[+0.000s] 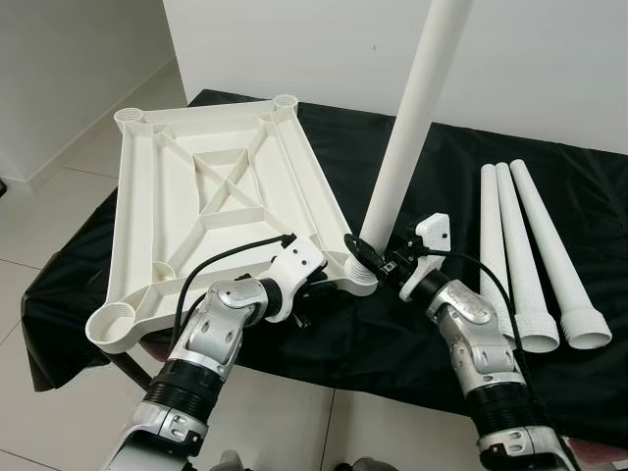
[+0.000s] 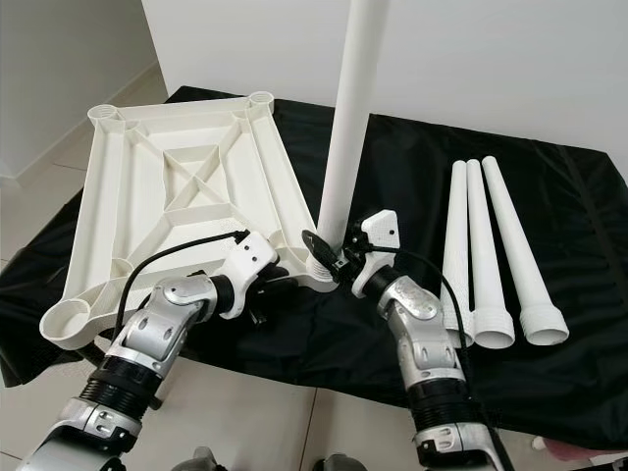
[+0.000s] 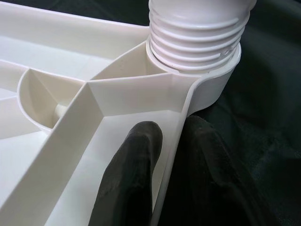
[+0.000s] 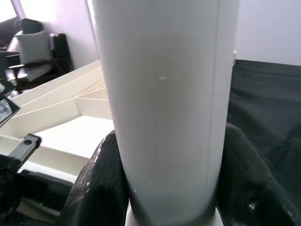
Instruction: Building children table
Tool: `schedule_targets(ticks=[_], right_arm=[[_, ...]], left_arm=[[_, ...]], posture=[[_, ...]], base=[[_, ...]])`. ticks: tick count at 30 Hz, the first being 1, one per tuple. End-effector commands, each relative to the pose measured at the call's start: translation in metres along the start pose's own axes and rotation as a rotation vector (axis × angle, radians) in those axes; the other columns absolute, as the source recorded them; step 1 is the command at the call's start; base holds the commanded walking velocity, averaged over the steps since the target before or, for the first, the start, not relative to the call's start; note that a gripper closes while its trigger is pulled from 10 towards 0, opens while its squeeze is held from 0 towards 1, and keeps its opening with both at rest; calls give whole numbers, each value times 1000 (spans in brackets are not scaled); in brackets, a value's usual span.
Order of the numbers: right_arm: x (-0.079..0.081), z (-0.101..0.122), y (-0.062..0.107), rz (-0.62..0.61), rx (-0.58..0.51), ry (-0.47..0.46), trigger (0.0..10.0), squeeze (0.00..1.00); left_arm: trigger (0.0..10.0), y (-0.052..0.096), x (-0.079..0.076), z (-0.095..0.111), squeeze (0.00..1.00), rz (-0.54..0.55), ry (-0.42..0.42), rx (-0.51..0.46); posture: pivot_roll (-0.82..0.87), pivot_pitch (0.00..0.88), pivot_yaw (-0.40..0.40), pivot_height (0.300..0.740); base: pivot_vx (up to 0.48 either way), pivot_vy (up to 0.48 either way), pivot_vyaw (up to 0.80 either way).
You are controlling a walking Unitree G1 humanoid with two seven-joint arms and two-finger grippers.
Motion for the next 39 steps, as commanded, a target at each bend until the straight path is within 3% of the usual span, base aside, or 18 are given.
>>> schedule_targets(ticks=[1,18,28,34,35,37,38,39], right_arm=[[13,6,-7,11,-39,-43,0,0],[22,3,-19,-288,-15,-57,0,0],[34,0,-25,-339,12,-45,0,0],[32,2,-25,-351,11,-38,0,0],[31,2,-25,-351,10,-39,6196,0],[30,2,-25,-353,10,-39,6196,0],[28,2,-24,-355,11,-41,10000,0],[28,2,-24,-355,11,-41,10000,0]], left_arm=[[10000,-2,24,-8,0,257,34,20],[10000,-13,20,5,0,313,82,-22],[10000,-18,15,10,0,314,99,-41],[10000,-19,13,10,0,311,96,-39],[10000,-19,14,9,0,310,97,-39],[10000,-19,14,9,0,311,98,-39],[10000,-18,15,9,0,311,96,-39],[10000,-18,15,9,0,311,96,-39]], posture=[[-62,34,14,740],[-57,35,11,740],[-55,25,4,740],[-56,21,3,740],[-57,20,4,740],[-57,20,4,740],[-58,16,3,740],[-58,16,3,740]], base=[[0,0,0],[0,0,0],[0,0,0],[0,0,0],[0,0,0],[0,0,0],[0,0,0],[0,0,0]])
Point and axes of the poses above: a point about 5 cm out from each wrist's last joint towards the gripper, its own y axis pointing back from the gripper into the wrist, its own z axis along the axis of the wrist's last joint, x = y × z, the point moved 6 cm from there along -y, pointing out of the wrist towards the gripper, and after that the axes turned 4 degrees about y, right-handed, at the moved point
